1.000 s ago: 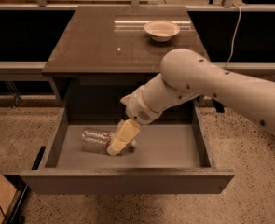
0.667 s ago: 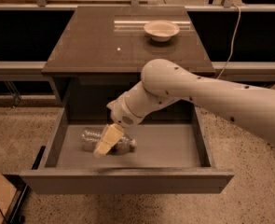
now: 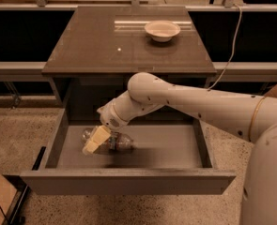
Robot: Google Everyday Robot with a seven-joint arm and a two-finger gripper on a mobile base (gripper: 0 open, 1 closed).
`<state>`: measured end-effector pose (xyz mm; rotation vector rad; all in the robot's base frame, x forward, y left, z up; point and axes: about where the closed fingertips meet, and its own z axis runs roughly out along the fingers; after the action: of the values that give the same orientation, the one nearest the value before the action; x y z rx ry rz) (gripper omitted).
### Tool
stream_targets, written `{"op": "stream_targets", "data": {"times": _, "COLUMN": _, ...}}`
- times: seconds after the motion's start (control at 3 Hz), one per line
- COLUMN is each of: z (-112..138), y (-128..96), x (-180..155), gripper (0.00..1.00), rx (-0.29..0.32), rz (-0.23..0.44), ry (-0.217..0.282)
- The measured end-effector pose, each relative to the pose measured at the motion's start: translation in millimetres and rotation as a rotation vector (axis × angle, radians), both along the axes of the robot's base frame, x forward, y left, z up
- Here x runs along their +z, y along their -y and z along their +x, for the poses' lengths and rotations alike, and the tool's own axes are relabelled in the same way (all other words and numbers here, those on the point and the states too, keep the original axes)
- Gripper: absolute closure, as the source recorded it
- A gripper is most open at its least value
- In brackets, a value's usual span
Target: Pick water bottle from top drawer and place on counter
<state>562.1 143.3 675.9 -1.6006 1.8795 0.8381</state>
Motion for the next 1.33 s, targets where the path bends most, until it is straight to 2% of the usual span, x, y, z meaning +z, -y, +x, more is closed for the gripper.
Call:
{"op": "stream_targets", "data": {"times": 0.33, "z": 13.1, "y": -10.7, "x": -29.6, "gripper": 0.0, "rx": 0.0, "rz": 0.028, "ry": -0.052}}
{"op": "stream_targets", "data": {"times": 0.67, "z": 16.1, "y": -15.3, "x": -56.3, "gripper": 0.0, "rx": -0.007, "rz": 0.04, "ry": -0.107}}
{"op": "stream_targets", "data": {"times": 1.0, "z": 11.1, "y": -11.9, "x": -67.2, "gripper": 0.19, "rx": -0.033, "rz": 0.031, "ry": -0.13}}
{"op": "stream_targets", "data": {"times": 1.33, "z": 0.4, "y": -3.9, "x": -56.3, "gripper": 0.42, "rx": -0.058, "rz": 0.025, "ry": -0.104}}
